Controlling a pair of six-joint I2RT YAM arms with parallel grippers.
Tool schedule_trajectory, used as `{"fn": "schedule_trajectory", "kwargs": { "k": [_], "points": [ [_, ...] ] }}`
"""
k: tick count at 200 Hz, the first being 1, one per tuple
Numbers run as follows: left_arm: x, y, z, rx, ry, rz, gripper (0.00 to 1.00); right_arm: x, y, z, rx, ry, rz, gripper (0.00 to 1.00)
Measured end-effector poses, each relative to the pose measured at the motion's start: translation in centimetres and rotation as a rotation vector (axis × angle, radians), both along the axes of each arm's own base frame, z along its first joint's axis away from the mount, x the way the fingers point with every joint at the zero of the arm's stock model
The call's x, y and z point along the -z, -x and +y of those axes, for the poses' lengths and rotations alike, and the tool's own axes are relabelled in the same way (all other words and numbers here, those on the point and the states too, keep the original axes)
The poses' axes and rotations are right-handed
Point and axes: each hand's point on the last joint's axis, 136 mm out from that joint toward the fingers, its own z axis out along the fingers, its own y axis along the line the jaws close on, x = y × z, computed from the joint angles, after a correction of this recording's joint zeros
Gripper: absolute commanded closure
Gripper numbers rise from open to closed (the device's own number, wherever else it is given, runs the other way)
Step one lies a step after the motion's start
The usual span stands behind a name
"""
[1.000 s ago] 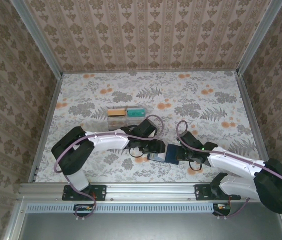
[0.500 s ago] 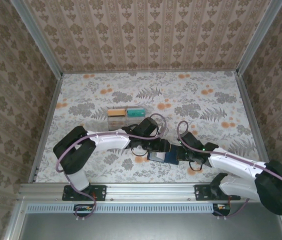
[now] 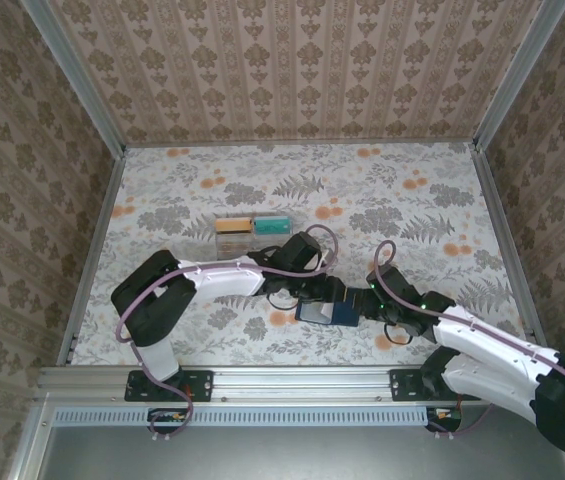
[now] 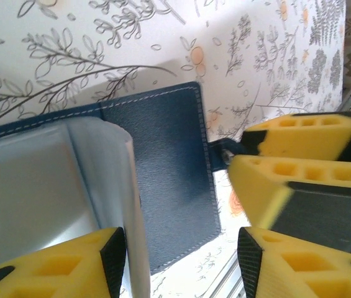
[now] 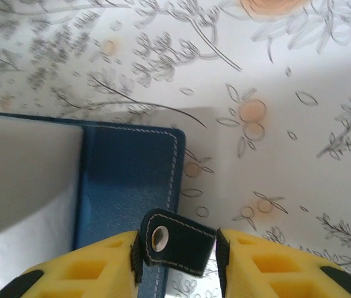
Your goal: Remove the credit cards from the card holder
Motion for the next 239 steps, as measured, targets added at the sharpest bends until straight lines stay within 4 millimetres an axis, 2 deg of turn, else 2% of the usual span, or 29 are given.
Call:
{"fn": "schedule_trajectory", "kwargs": {
  "k": [12,29,71,105,157,239],
  "points": [
    [-0.4,-0.1,-0.3,0.002,0.011,-0.004,0.47,1.1,0.6,-0.4,0.01,0.012,0.033,0.66],
    [-0.9,-0.2,-0.6,0.005,0.023,-0.008,0.47,2.3,1.2,-0.7,0.018,0.027,0.076,0.73],
    [-0.5,-0.4,-0.2,-0.003,-0.001,-0.015,0.44,3.2,1.0,-0.7,0.017,0.038,0.099,0.82],
    [0.1,-1.2,2.0,-0.051,-0.059,-0.035,0.42,3.2,0.5,-0.4,-0.002,0.056,0.104,0.91],
    [1.4,-1.7,5.0,-0.114,-0.132,-0.036,0.42,3.1,-0.5,0.5,-0.029,0.054,0.095,0.92],
    [2.5,-1.4,6.2,-0.131,-0.204,-0.035,0.44,3.1,-0.6,0.7,-0.039,0.048,0.09,0.93]
  ]
}}
